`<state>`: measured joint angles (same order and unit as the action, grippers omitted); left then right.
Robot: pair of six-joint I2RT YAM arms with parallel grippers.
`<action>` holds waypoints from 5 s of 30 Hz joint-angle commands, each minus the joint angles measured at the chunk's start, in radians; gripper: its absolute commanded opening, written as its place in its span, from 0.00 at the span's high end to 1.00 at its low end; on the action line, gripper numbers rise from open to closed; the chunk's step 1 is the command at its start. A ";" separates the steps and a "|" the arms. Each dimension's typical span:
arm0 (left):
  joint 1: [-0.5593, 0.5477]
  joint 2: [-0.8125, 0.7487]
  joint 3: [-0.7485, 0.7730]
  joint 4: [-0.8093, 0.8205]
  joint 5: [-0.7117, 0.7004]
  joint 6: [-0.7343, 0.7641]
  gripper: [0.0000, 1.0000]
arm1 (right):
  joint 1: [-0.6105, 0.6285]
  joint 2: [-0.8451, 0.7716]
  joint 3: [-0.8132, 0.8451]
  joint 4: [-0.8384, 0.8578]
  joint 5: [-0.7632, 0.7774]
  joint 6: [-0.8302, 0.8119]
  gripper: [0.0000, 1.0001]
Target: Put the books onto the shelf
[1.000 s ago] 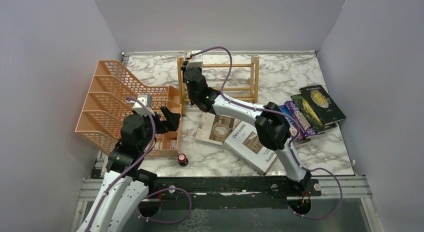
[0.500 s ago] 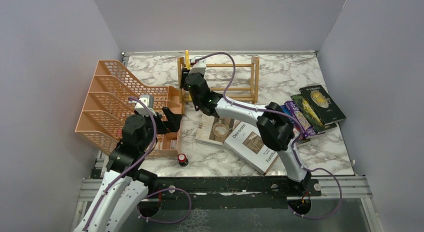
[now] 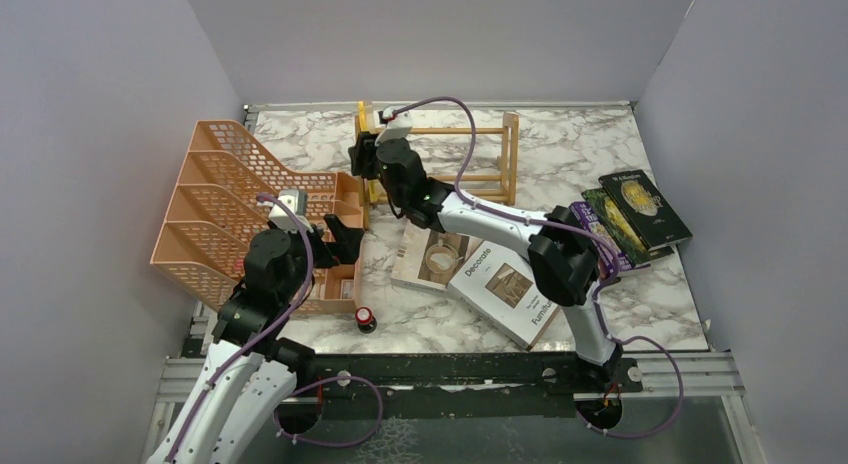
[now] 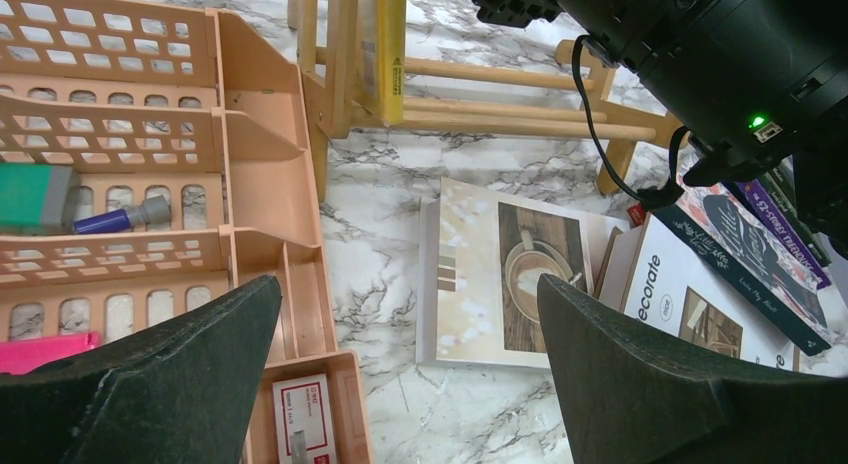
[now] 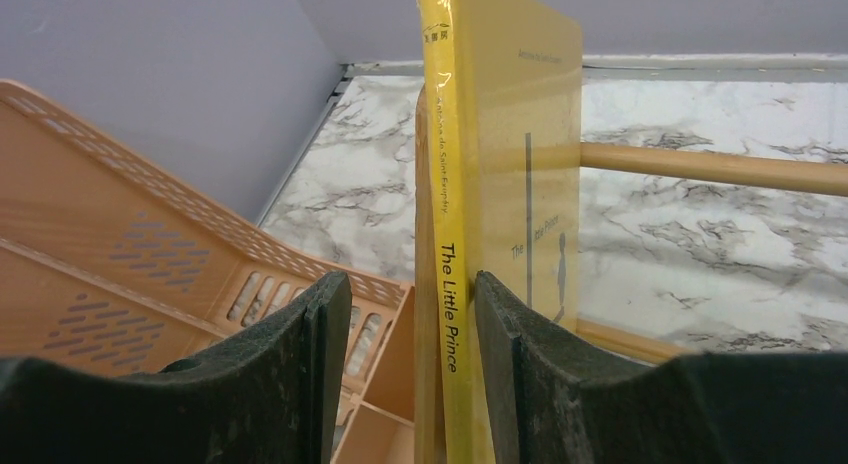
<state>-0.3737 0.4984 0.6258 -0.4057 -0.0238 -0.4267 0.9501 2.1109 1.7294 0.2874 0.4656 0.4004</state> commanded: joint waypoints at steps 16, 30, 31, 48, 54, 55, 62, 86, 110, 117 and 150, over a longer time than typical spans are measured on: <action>-0.008 0.032 0.024 -0.049 -0.107 -0.019 0.01 | -0.014 -0.237 -0.064 -0.344 -0.118 0.027 0.38; -0.008 0.200 0.121 0.042 0.051 -0.009 0.01 | -0.102 -0.749 -0.463 -0.620 -0.282 0.047 0.36; -0.008 0.210 0.128 0.057 0.046 -0.009 0.01 | -0.104 -0.781 -0.484 -0.639 -0.273 0.046 0.36; -0.008 0.727 0.418 0.188 -0.146 -0.001 0.26 | -0.105 -1.030 -0.754 -0.648 -0.318 0.038 0.36; -0.008 0.868 0.480 0.194 -0.217 0.052 0.29 | -0.105 -1.009 -0.773 -0.638 -0.344 0.021 0.36; -0.008 0.878 0.487 0.193 -0.211 0.056 0.32 | -0.105 -1.005 -0.775 -0.637 -0.345 0.018 0.36; -0.008 0.919 0.514 0.188 -0.189 0.101 0.53 | -0.105 -0.997 -0.791 -0.627 -0.339 0.012 0.36; -0.008 0.967 0.518 0.188 -0.284 0.227 0.68 | -0.105 -0.965 -0.759 -0.628 -0.349 -0.010 0.37; -0.008 0.588 0.317 0.106 0.145 0.043 0.21 | -0.105 -0.898 -0.692 -0.941 0.042 -0.067 0.25; -0.008 0.511 0.215 0.138 0.203 0.003 0.20 | -0.105 -0.784 -0.615 -1.115 0.122 0.006 0.23; -0.008 0.253 0.224 0.051 -0.246 0.003 0.13 | 0.555 -0.206 -0.507 -1.702 0.346 0.605 0.06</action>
<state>-0.3809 0.7563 0.8207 -0.3382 -0.2379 -0.4259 1.4925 1.8385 1.2110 -1.3617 0.7231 0.8955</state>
